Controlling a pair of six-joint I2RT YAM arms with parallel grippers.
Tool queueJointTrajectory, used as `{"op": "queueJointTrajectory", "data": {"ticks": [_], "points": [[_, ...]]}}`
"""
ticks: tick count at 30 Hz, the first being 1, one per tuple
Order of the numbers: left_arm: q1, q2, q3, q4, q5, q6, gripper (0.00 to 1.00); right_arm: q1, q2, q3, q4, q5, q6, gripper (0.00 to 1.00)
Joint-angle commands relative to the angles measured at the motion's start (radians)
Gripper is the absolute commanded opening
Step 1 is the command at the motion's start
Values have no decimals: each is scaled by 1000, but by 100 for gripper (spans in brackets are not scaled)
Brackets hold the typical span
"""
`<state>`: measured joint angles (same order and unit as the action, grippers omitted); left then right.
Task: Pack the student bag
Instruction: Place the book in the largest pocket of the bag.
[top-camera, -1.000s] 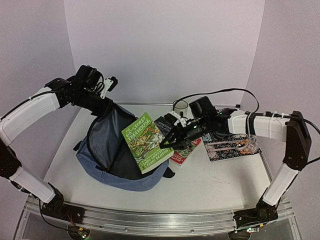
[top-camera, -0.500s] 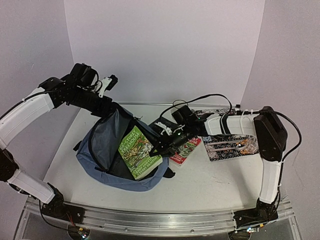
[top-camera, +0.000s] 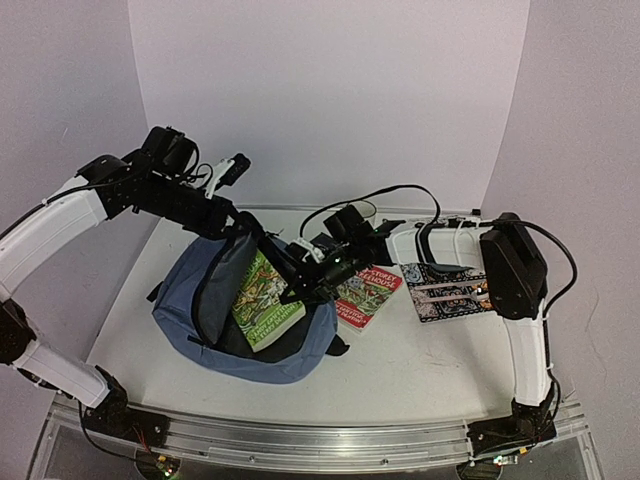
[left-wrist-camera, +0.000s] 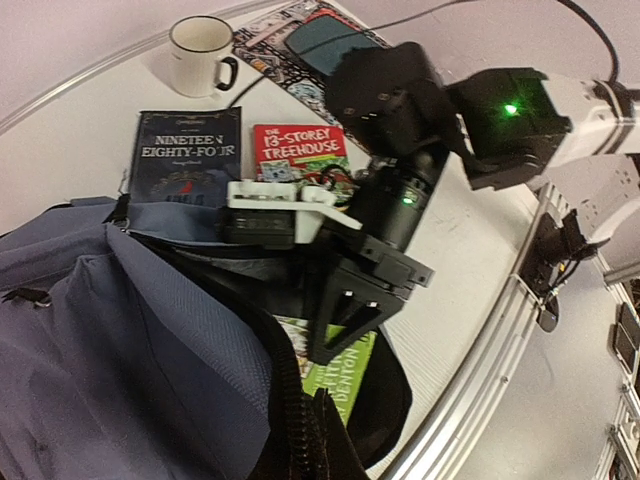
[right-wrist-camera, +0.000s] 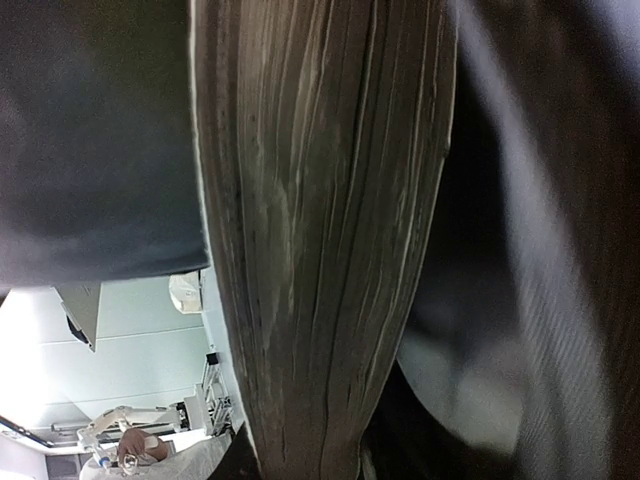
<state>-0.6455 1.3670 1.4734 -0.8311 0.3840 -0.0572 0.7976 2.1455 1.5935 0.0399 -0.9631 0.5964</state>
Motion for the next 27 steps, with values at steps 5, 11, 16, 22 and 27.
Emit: {"op": "queueJointTrajectory", "data": {"ticks": [5, 11, 16, 22, 27], "points": [[-31, -45, -18, 56, 23, -29, 0, 8, 93, 173, 23, 84, -20, 11], [-31, -23, -54, 58, -196, -76, 0, 8, 125, 206, 25, 214, -21, 35], [-31, 14, -51, 74, -335, -124, 0, 7, 28, 112, 26, 354, -4, 51], [-31, 35, -41, 99, -409, -138, 0, 14, -189, -97, 65, 554, 96, 69], [-30, 53, -31, 117, -415, -146, 0, 46, -325, -281, 208, 616, 251, 74]]}}
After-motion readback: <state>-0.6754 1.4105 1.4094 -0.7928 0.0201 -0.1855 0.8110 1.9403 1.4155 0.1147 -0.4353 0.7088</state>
